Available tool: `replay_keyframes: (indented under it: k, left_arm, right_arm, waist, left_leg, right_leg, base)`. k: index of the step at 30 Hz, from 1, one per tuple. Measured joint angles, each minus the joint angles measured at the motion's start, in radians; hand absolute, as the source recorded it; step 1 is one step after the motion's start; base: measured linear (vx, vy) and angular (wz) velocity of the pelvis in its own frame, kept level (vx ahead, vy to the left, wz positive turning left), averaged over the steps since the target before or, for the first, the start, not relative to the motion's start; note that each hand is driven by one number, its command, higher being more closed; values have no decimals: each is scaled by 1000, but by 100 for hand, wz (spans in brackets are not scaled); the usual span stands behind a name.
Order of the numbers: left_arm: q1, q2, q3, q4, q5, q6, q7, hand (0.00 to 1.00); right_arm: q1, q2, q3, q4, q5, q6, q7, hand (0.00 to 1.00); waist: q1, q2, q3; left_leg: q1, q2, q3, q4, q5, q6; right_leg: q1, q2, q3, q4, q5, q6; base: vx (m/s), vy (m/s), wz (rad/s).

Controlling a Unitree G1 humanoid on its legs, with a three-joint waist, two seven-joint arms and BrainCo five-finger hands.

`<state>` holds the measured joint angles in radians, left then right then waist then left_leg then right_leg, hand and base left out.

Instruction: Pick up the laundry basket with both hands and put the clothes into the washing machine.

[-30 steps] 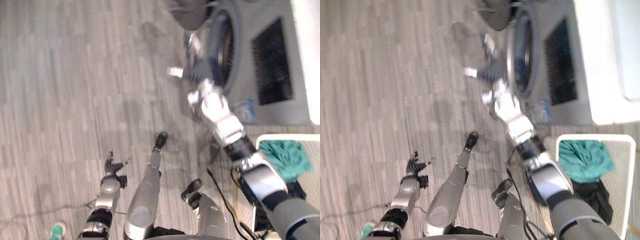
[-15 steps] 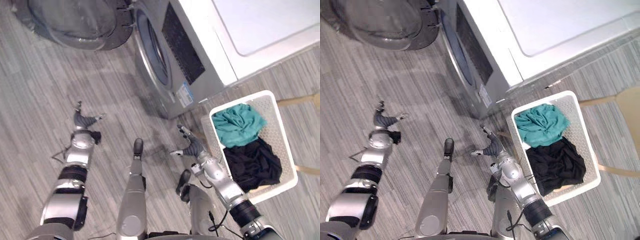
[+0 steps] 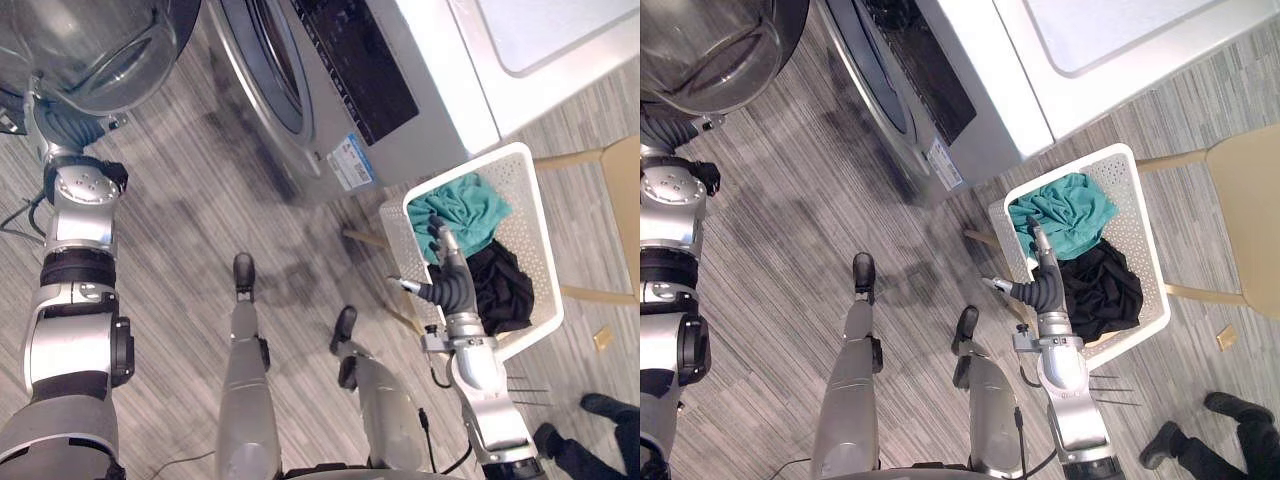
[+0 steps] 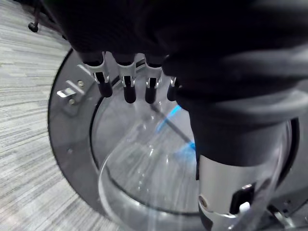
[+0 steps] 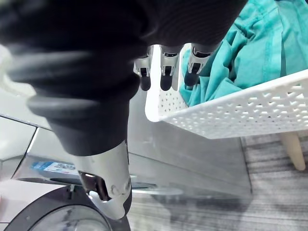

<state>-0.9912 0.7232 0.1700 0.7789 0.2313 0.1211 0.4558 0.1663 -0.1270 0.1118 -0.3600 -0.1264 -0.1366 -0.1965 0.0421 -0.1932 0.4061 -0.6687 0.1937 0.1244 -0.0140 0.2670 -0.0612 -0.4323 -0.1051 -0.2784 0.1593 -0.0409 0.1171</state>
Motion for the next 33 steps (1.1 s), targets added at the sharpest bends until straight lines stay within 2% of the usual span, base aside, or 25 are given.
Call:
replay_keyframes:
  k: [4,5,9,14,16,17,19,20,22,23,25,26,27,28,31,33]
  left_arm:
    - [-12,9,32,-48,26,12,8,0]
    - [-11,18,56,-59,28,13,11,0]
    - [1,68,151,-64,42,17,29,0]
    - [158,71,211,-127,46,18,24,0]
    - [313,-6,219,-204,33,2,2,0]
    - [330,-19,219,-217,29,-2,0,0]
    - [494,-145,213,-312,-9,-33,-25,0]
    - [536,-178,209,-326,-24,-43,-35,0]
    - [716,-308,168,-360,-85,-68,-86,0]
    - [760,-340,159,-363,-96,-71,-97,0]
    - [914,-456,132,-362,-138,-88,-148,0]
    - [940,-481,124,-357,-142,-89,-158,0]
    - [981,-518,94,-332,-142,-90,-178,0]
    - [1011,-534,58,-299,-141,-96,-198,0]
    - [1042,-565,14,-205,-135,-100,-235,0]
    - [1064,-583,0,-123,-120,-102,-261,0]
  right_arm:
    - [11,-1,-1,-35,11,-22,-5,0]
    - [24,-2,0,-48,14,-26,-5,0]
    - [38,-6,0,-60,27,-54,-4,0]
    - [38,-6,-1,-63,47,-54,-1,0]
    - [37,-6,-6,-76,46,-52,-1,0]
    - [37,-6,-8,-78,46,-52,-1,0]
    - [26,1,-53,-82,44,-48,-1,0]
    - [23,3,-66,-82,43,-46,-2,0]
    - [-4,0,-110,-34,33,-24,-6,0]
    - [-19,-1,-116,-4,30,-15,-6,0]
    - [-77,-6,-136,154,-17,32,-9,0]
    - [-88,-12,-139,188,-38,45,-10,0]
    - [-96,-23,-152,241,-70,70,-10,0]
    - [-103,-27,-160,279,-93,89,-10,0]
    - [-94,-28,-177,307,-123,106,-4,0]
    - [-59,-30,-177,309,-159,107,2,0]
  waist:
    - [-1,0,0]
    - [1,1,0]
    - [3,1,0]
    - [7,3,0]
    - [17,7,-1]
    - [20,7,-1]
    - [27,10,0]
    - [25,15,-4]
    - [25,45,-35]
    - [24,54,-41]
    - [23,86,-79]
    - [21,96,-88]
    - [16,124,-104]
    - [-1,138,-112]
    - [-23,158,-133]
    - [-39,170,-153]
  left_leg:
    - [-16,19,52,25,-37,4]
    - [-17,34,79,26,-38,6]
    - [-16,40,98,42,-46,17]
    - [-9,37,107,93,-72,22]
    - [23,32,122,112,-91,24]
    - [26,32,125,118,-95,24]
    - [67,27,144,162,-132,25]
    - [75,28,151,177,-144,25]
    - [109,35,185,234,-182,35]
    - [127,37,196,244,-192,36]
    - [200,52,260,252,-231,27]
    - [212,56,273,257,-239,27]
    - [236,66,291,261,-251,17]
    - [267,71,301,260,-254,13]
    - [335,89,342,254,-267,-6]
    - [400,130,378,273,-299,-41]
  right_leg:
    - [6,5,-19,-20,12,-8]
    - [6,8,-19,-29,22,-20]
    - [8,13,-20,-35,47,-34]
    - [31,-3,-20,-35,47,-34]
    - [60,-17,-20,-29,44,-30]
    - [63,-20,-20,-26,43,-28]
    - [96,-38,-16,1,19,-12]
    - [102,-41,-13,10,13,-12]
    - [108,-58,2,54,0,-6]
    - [117,-64,-11,62,0,-7]
    - [139,-97,-155,80,-2,-13]
    - [153,-106,-196,81,-6,-20]
    - [173,-108,-211,81,-6,-25]
    - [186,-103,-192,80,-7,-26]
    - [213,-88,-155,72,-13,-31]
    - [256,-66,-125,66,-33,-37]
  base:
    - [-9,42,-5]
    - [-2,42,-12]
    - [17,34,-10]
    - [44,30,-1]
    - [51,9,-4]
    - [45,17,-10]
    - [50,0,-10]
    - [56,-16,-21]
    - [52,-11,-44]
    - [36,-28,-64]
    - [23,-63,-80]
    - [46,-76,-67]
    - [49,-59,-47]
    - [44,-73,-43]
    - [38,-72,-47]
    - [81,-125,-66]
